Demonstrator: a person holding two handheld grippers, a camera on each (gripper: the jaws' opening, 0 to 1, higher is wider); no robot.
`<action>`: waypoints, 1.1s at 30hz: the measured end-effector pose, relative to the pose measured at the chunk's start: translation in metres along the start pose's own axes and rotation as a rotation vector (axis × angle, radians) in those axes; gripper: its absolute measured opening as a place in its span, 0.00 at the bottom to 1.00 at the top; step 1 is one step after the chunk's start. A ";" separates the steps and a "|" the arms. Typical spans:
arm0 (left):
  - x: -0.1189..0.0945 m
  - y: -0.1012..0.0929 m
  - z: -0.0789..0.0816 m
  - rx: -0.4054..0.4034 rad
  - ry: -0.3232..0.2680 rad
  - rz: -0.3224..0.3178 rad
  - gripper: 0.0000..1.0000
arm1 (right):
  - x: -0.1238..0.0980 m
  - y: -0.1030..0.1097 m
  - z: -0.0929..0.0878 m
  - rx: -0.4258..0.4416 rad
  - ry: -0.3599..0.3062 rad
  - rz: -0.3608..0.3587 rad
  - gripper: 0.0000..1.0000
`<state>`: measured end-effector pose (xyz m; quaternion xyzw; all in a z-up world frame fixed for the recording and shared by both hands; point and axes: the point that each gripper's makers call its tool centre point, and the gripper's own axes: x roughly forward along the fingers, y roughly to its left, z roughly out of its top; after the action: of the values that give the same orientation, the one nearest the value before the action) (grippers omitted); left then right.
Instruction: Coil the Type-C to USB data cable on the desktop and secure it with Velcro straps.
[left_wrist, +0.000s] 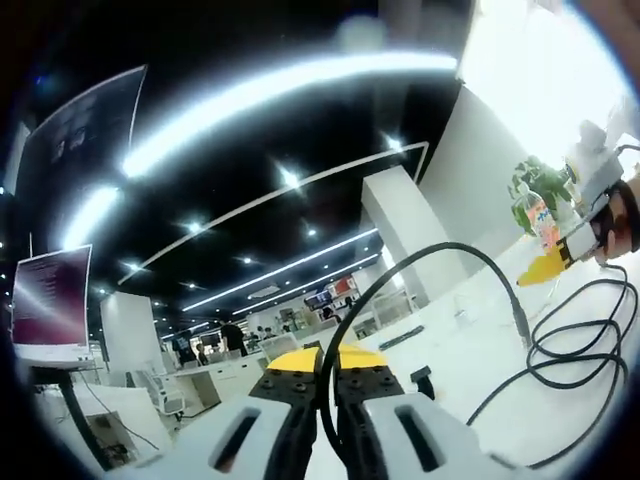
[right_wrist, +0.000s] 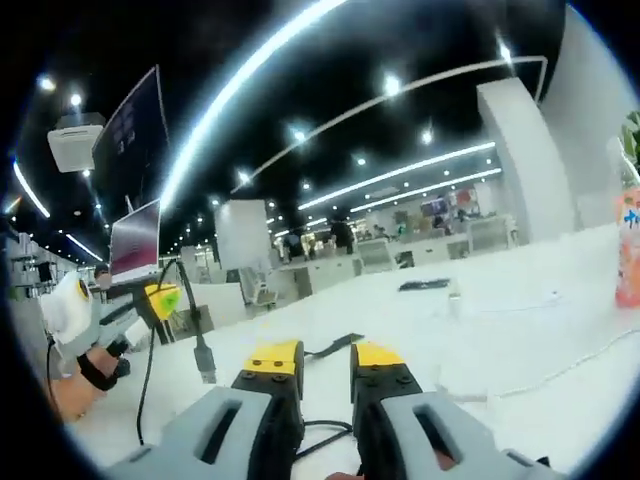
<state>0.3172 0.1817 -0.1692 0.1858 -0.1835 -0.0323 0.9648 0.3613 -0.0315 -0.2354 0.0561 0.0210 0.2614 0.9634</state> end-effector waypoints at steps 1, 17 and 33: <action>0.000 0.000 0.001 -0.004 -0.005 0.000 0.05 | 0.001 -0.001 -0.005 -0.048 0.024 -0.007 0.14; -0.001 0.018 -0.003 -0.001 0.017 0.074 0.05 | -0.022 0.117 -0.061 -0.214 0.295 0.469 0.15; -0.008 0.043 -0.010 -0.041 0.047 0.168 0.05 | -0.030 0.102 -0.074 -0.860 0.356 0.340 0.13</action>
<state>0.3130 0.2261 -0.1643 0.1504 -0.1751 0.0494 0.9717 0.2789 0.0479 -0.2962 -0.3894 0.0658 0.4054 0.8244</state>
